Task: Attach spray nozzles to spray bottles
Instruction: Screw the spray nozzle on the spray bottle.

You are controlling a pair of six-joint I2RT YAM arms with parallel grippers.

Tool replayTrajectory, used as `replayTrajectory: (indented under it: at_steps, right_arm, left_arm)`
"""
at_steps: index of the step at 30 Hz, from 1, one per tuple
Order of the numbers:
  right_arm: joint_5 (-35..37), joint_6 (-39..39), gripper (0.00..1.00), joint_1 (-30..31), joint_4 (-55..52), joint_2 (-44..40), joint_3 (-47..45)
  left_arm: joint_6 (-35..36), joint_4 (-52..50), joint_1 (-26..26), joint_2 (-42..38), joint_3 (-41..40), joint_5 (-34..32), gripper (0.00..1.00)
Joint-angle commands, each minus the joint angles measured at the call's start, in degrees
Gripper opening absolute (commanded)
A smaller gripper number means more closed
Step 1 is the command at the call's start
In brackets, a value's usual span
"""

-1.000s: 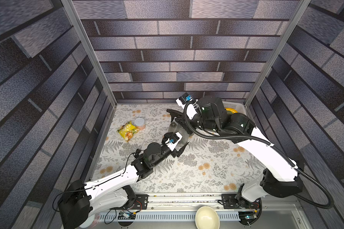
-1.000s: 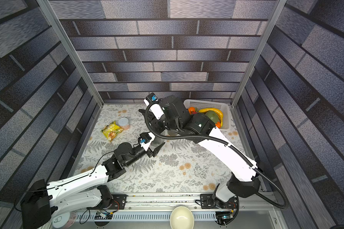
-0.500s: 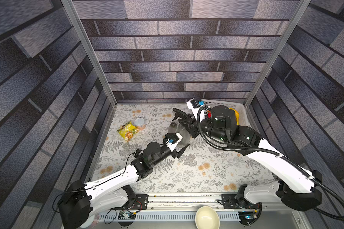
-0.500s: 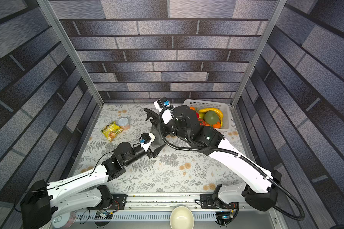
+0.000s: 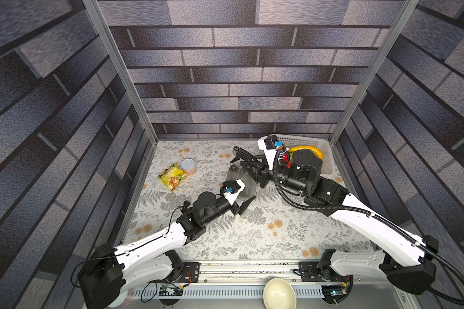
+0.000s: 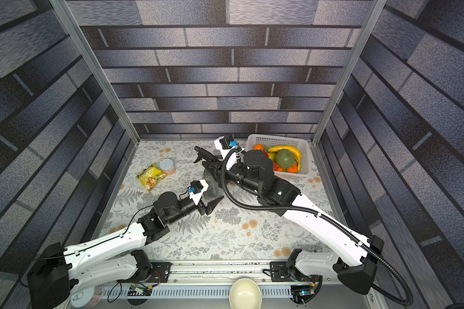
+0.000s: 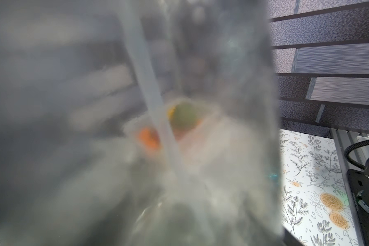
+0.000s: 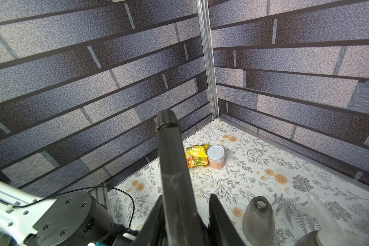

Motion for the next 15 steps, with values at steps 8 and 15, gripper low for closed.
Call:
replayTrajectory:
  at_steps: [8, 15]
  right_arm:
    - [-11.2, -2.4, 0.15, -1.3, 0.3, -2.5, -8.3]
    - [-10.0, 1.2, 0.14, -1.2, 1.1, 1.2, -10.5]
  left_arm:
    - [-7.7, 5.0, 2.6, -3.2, 0.8, -1.2, 0.74]
    - [-7.9, 6.0, 2.9, -2.6, 2.3, -1.3, 0.74]
